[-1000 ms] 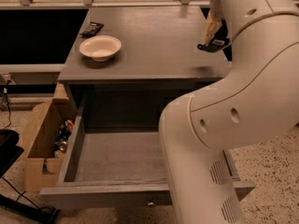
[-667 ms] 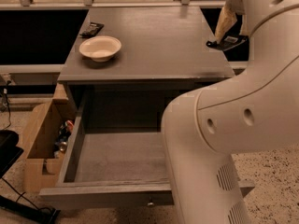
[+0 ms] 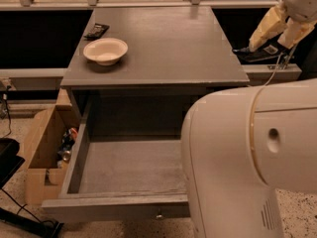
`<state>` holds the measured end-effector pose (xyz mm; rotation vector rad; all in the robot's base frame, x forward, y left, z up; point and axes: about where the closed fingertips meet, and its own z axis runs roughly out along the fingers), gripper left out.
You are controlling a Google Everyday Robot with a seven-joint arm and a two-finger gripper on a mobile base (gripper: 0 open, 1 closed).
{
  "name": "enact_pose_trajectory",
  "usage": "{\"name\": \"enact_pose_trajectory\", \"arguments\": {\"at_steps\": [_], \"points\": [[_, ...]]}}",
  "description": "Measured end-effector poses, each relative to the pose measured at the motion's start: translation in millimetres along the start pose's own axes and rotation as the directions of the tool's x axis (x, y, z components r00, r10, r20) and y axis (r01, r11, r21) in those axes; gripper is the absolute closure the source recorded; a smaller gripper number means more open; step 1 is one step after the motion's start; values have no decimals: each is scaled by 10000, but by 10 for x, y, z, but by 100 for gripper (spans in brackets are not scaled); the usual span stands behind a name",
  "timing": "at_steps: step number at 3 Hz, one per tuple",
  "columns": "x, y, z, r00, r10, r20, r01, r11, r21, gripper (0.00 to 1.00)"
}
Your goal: Place rxbar blueberry into top drawer
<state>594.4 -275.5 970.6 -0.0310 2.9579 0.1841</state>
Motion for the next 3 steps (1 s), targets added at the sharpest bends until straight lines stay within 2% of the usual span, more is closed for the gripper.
{"name": "enact_pose_trajectory", "arguments": {"at_steps": [1,2,3], "points": [[383,25,-98,9983,-566,125,577,9908,-1228,100],[710,113,-224,9852,-1452,905,1620,9621,-2192,100],[979,173,-18,9693,-2141,1212,2412,9244,-2954,100]]}}
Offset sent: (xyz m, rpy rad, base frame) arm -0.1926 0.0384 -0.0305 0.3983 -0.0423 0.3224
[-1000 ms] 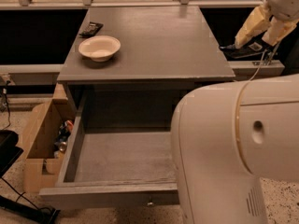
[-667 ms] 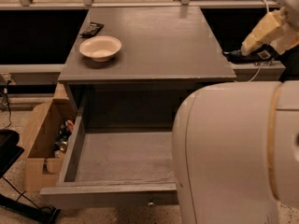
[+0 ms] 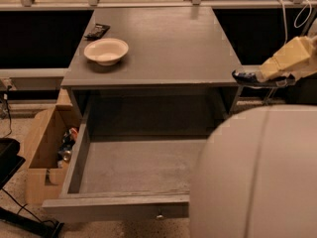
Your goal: Place rxbar blueberry into top drawer
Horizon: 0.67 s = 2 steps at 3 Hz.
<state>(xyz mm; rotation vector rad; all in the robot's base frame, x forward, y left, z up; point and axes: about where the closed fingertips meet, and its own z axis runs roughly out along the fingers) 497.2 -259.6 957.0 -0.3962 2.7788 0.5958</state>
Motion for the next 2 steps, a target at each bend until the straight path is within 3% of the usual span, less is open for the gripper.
{"name": "enact_pose_trajectory", "arguments": {"at_steps": [1,2], "points": [[243,0,599,9967,-784,-194,750,9878,-1366,100],[200,-112,1103,9943,-1064,-69,1028,9738,-2031,100]]}}
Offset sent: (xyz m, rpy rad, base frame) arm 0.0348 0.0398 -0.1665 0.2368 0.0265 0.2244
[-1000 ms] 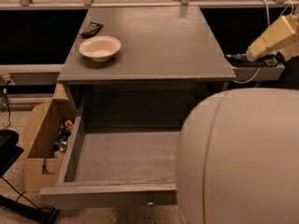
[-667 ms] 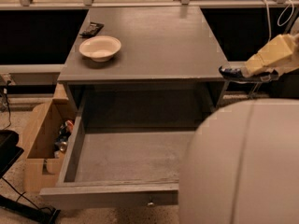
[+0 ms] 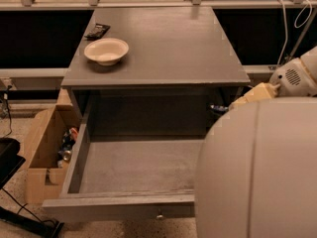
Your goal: Place rxbar blueberry into top drawer
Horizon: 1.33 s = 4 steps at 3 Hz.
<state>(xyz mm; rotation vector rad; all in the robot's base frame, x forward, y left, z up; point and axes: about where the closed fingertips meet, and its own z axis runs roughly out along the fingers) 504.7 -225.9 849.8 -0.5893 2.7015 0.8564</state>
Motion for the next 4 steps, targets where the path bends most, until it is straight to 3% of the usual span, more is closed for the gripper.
{"name": "enact_pose_trajectory", "arguments": {"at_steps": [1,2,3,4], "points": [[-162,-312,478,9980,390,494,-389,9992,-39,100],[-350,-601,941,9869,912,1327,-940,9955,149,100],[-455,-640,1481,9625,1398,2323,-1418,9899,-85,100],[-431,-644,1489,9617,1448,2328,-1470,9891,-82,100]]}}
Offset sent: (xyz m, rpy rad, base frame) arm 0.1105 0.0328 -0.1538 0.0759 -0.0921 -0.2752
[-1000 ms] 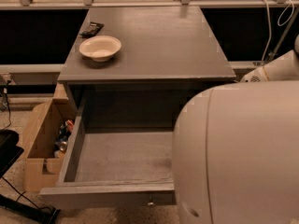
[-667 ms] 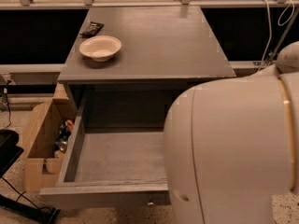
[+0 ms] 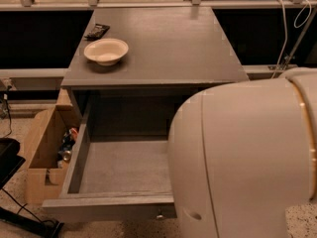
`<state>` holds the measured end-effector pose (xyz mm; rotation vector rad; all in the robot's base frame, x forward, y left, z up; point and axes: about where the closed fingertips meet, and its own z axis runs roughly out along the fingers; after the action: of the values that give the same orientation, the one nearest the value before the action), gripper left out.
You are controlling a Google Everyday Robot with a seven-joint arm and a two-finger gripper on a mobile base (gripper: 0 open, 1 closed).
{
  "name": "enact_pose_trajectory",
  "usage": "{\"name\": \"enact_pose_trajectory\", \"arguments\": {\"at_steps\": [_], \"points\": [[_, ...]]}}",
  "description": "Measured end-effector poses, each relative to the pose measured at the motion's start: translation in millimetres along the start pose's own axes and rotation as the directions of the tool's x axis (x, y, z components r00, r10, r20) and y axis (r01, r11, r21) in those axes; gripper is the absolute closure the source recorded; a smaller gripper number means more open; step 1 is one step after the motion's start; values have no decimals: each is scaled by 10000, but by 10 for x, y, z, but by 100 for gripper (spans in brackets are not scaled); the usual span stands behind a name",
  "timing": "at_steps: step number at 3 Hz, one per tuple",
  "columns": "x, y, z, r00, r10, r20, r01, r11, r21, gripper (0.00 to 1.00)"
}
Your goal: Place rxbar blueberry into top drawer
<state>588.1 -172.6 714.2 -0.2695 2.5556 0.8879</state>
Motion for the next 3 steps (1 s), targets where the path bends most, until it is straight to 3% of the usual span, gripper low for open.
{"name": "enact_pose_trajectory", "arguments": {"at_steps": [1,3], "points": [[-4,12,5,10000,-18,-1,18,10000,-17,72],[-10,28,9,10000,-42,1,42,10000,-40,27]]}}
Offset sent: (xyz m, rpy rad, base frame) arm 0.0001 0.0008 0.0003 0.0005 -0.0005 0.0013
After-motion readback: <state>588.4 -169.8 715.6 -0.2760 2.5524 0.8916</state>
